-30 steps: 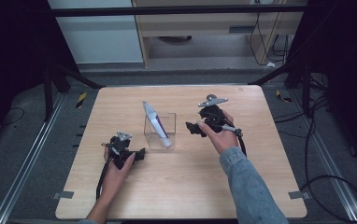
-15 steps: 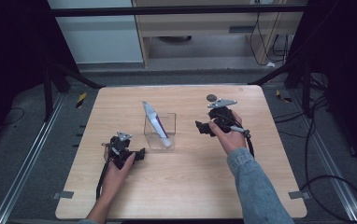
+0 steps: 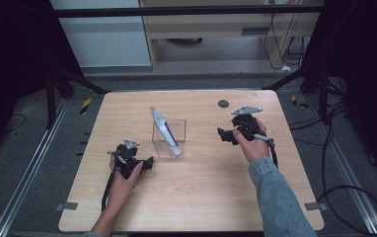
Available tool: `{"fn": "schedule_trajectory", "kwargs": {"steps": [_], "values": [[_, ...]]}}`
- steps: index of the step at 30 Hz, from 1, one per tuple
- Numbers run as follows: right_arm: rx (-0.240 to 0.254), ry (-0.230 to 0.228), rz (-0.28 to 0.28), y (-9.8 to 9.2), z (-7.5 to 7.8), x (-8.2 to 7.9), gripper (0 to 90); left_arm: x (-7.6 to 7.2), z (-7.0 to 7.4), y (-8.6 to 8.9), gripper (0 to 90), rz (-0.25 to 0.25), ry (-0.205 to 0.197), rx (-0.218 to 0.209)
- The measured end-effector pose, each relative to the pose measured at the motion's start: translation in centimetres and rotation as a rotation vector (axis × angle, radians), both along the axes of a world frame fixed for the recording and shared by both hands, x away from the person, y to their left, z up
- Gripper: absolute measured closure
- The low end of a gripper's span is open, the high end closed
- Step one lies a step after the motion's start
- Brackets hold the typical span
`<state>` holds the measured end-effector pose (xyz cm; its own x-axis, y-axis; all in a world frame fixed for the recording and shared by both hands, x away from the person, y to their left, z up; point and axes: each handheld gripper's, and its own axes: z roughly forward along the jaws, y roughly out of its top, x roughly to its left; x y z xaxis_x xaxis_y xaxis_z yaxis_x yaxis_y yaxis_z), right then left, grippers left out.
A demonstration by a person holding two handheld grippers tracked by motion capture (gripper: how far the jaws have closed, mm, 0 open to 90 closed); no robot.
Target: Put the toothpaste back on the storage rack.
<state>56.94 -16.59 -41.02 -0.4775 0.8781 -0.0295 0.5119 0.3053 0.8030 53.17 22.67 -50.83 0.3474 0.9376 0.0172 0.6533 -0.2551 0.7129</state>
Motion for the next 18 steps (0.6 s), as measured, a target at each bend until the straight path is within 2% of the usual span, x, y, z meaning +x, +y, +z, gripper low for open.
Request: {"fn": "schedule_trajectory", "kwargs": {"steps": [3,5,7,8,9,18], "values": [[0.001,0.006,-0.028,-1.0,-0.3,0.0,13.2,0.0,0.0,0.0,0.0,-0.001,0.000,0.001],[0.000,0.028,-0.046,-2.1,-0.8,0.0,13.3,0.0,0.0,0.0,0.0,-0.001,0.000,0.001],[0.003,0.029,-0.050,-2.3,-1.0,0.0,13.4,0.0,0.0,0.0,0.0,-0.001,0.000,0.001],[0.012,0.040,-0.061,-3.1,-1.6,0.0,13.5,0.0,0.0,0.0,0.0,-0.001,0.000,0.001],[0.012,0.040,-0.061,-3.1,-1.6,0.0,13.5,0.0,0.0,0.0,0.0,-0.001,0.000,0.001],[0.028,0.086,-0.128,-6.5,-4.7,0.0,13.6,0.0,0.0,0.0,0.0,-0.001,0.000,0.001]]}}
